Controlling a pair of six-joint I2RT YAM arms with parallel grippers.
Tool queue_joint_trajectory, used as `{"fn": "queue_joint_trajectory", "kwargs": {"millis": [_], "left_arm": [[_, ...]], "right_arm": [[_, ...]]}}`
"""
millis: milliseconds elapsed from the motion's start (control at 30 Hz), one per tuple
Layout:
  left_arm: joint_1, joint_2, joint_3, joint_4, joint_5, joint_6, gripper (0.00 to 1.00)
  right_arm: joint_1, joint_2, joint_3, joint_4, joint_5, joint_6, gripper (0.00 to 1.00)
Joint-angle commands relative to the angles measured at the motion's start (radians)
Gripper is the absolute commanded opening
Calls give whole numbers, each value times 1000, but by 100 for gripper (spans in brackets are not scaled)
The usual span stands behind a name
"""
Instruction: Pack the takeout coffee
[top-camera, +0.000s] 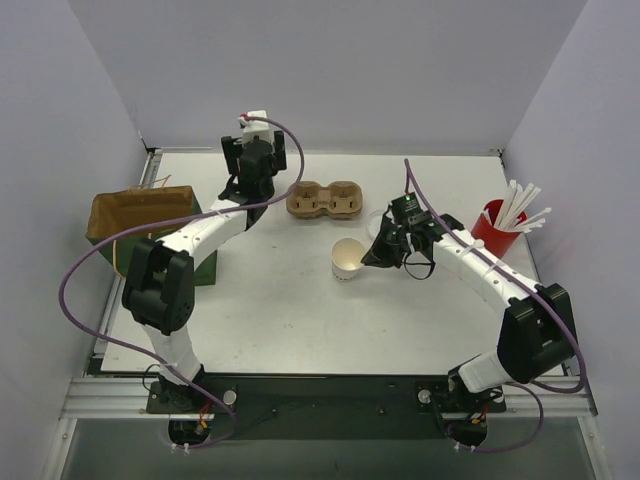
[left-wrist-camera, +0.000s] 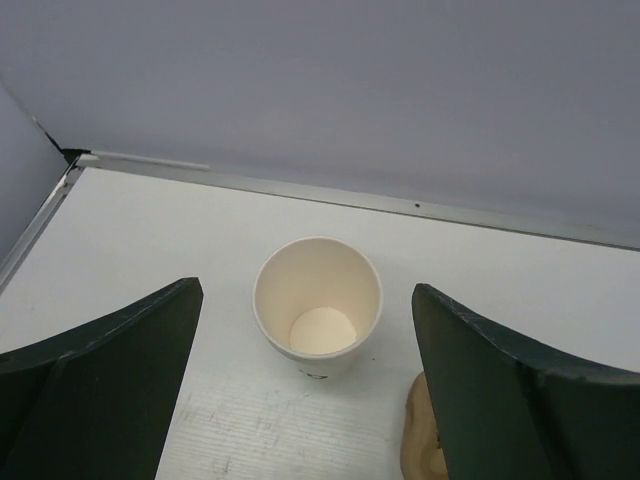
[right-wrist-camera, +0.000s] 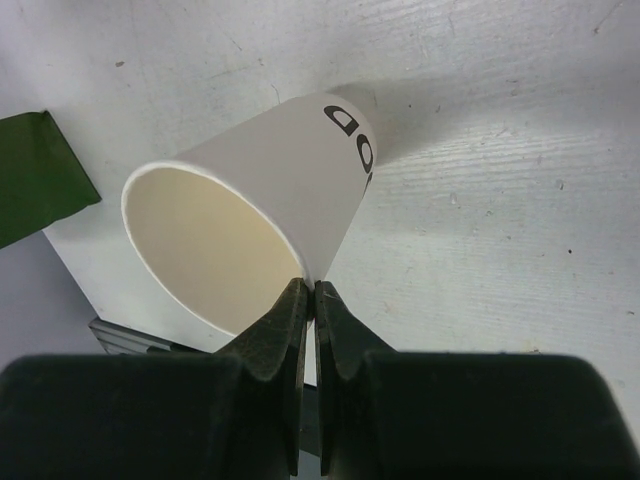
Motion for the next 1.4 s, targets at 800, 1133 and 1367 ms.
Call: {"fn": "queue_joint_trajectory", "kwargs": {"millis": [800, 1133, 1367], "left_arm": [[-165, -494, 3, -742, 595, -286, 97], [-170, -644, -79, -853, 627, -207, 97], [-169, -675, -109, -853, 646, -204, 97]], "right_arm": [[-180, 56, 258, -147, 293, -219, 31], [-198, 379, 433, -119, 305, -271, 18], [-175, 459, 435, -99, 322, -259, 18]]}}
